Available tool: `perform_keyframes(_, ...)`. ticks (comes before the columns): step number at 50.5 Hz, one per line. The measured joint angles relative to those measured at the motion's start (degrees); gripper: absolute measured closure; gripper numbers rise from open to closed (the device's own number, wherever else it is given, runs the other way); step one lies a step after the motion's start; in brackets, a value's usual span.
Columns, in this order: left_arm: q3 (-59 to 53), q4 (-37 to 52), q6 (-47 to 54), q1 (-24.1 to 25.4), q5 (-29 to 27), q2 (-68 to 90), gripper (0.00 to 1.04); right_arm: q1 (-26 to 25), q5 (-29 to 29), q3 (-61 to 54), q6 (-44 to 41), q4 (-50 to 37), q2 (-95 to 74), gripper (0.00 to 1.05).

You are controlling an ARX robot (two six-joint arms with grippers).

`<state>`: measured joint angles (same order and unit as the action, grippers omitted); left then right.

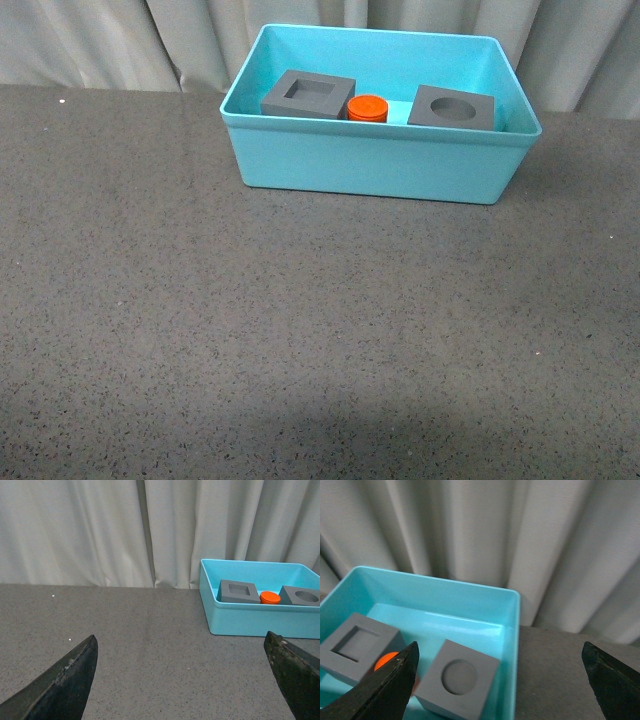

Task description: Place gray and orange parts in blue box

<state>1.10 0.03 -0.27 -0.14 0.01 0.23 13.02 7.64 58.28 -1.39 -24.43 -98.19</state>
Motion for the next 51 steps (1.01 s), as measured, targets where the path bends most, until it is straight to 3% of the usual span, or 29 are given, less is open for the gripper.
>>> perform_keyframes(21,0.0,0.0,0.0,0.0,0.0,0.0,0.07,-1.9,14.4,-35.8,-7.6,-10.6,30.8,0.1)
perform_keyframes(27,0.0,0.0,0.0,0.0,0.0,0.0,0.07,-2.1,14.6,-40.0,-7.3,-12.3,37.6,0.1)
perform_keyframes(30,0.0,0.0,0.0,0.0,0.0,0.0,0.07,-2.5,14.6,-42.5,-7.8,-17.4,42.0,0.1)
perform_keyframes(35,0.0,0.0,0.0,0.0,0.0,0.0,0.07,-6.9,-0.6,-46.9,-2.0,-14.0,48.8,0.31)
perform_keyframes(41,0.0,0.0,0.0,0.0,0.0,0.0,0.07,-8.3,-3.2,-49.9,-0.2,-12.8,51.5,0.49)
perform_keyframes(43,0.0,0.0,0.0,0.0,0.0,0.0,0.07,-10.6,-6.6,-50.6,0.1,-12.2,53.1,0.58)
perform_keyframes(51,0.0,0.0,0.0,0.0,0.0,0.0,0.07,-12.9,-7.4,-52.9,0.7,-9.6,58.3,0.86)
